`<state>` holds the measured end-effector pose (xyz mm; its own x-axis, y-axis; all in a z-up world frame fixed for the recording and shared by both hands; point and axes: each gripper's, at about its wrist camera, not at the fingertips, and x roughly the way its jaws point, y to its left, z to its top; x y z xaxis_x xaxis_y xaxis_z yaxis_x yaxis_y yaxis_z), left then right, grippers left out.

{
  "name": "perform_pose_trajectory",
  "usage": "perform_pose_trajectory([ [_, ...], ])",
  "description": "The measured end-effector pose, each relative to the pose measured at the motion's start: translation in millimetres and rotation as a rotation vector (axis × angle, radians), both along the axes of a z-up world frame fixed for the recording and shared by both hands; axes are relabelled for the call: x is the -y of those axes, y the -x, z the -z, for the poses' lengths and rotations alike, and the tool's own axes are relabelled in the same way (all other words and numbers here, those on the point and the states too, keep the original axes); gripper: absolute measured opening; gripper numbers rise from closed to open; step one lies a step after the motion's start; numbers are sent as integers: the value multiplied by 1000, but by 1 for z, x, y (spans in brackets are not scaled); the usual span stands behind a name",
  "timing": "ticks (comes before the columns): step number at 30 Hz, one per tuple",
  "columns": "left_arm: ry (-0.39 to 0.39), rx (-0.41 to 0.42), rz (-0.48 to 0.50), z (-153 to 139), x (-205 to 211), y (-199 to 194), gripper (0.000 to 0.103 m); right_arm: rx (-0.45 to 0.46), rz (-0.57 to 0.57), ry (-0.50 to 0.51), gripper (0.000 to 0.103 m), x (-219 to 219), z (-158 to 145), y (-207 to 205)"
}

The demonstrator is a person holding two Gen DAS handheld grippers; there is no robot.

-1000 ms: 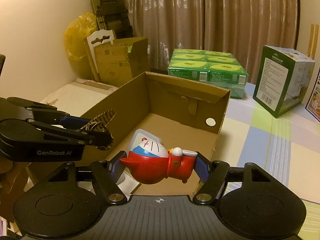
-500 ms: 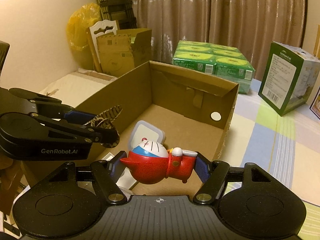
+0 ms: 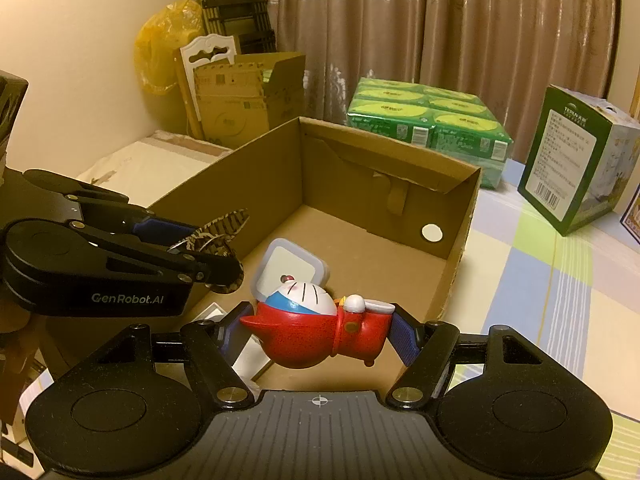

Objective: Organize rigid objects
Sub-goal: 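Carry the keychain over the cardboard box with the left tool while the right tool carries the toy, then lower the keychain into the box and open the left tool while the right tool releases the toy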

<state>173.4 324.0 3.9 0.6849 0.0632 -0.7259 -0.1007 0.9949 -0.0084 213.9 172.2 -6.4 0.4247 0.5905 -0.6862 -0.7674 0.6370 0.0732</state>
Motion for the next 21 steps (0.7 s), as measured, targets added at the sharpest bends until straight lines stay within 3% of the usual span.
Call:
perform_pose_trajectory([
  [3, -4, 20, -11, -2, -1, 1, 40, -1, 0, 0, 68, 0, 0, 0],
  [21, -8, 46, -16, -19, 2, 12, 40, -10, 18, -3, 68, 3, -7, 0],
])
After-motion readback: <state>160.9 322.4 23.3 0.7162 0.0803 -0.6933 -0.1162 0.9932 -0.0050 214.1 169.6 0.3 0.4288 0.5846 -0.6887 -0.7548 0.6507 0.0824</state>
